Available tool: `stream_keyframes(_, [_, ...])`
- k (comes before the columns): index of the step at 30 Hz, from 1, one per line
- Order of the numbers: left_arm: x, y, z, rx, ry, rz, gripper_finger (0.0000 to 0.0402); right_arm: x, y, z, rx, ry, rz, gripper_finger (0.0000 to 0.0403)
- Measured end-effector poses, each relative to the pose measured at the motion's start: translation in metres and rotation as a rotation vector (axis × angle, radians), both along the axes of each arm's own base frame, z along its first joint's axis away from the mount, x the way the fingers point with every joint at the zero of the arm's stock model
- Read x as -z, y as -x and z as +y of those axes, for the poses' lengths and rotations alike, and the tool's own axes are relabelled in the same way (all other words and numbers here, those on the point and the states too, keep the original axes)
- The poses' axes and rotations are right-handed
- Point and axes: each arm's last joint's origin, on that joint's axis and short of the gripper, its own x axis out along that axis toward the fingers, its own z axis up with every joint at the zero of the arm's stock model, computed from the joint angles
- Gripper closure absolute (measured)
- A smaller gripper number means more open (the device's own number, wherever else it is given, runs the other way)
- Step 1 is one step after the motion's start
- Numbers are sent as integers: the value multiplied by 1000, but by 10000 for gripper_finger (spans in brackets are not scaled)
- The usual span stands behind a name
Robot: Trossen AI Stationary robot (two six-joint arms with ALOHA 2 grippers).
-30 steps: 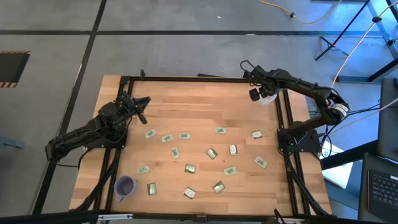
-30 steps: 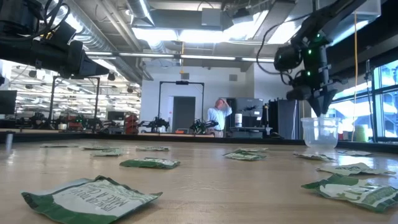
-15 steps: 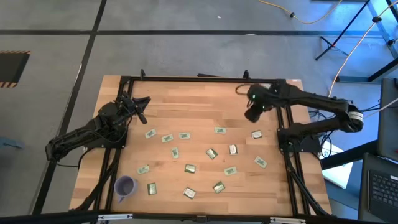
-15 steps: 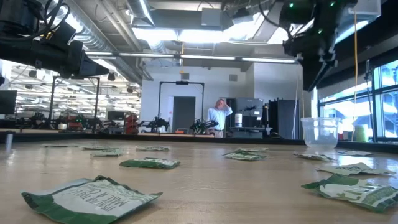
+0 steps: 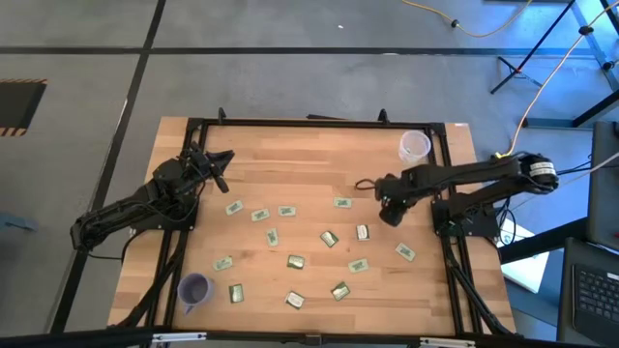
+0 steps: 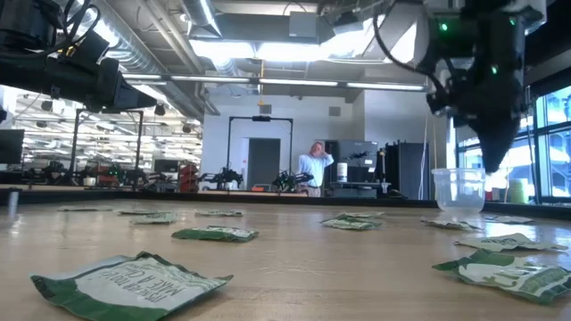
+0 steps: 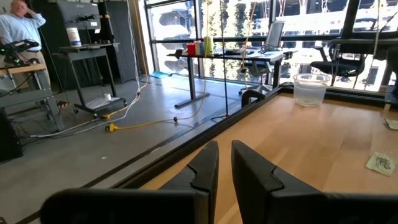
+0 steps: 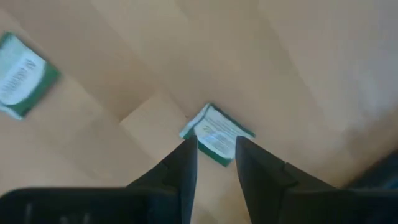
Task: Pick and place Stevia / Truvia into bins
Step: Put the green stevia packet into the transparent container
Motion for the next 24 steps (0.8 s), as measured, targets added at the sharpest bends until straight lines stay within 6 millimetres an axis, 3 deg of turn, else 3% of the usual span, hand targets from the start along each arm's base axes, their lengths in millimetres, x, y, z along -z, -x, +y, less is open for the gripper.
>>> stream_keyframes(6, [0, 0, 0, 0, 0, 0, 361, 33, -1, 4, -45, 4, -7, 291])
stream_keyframes(12, [0, 0, 0, 0, 0, 0, 361, 52, -3, 4, -59, 18, 55, 313])
stream_keyframes(24, [0, 0, 0, 3, 0, 0, 361, 65, -7, 4, -47, 11, 114, 363])
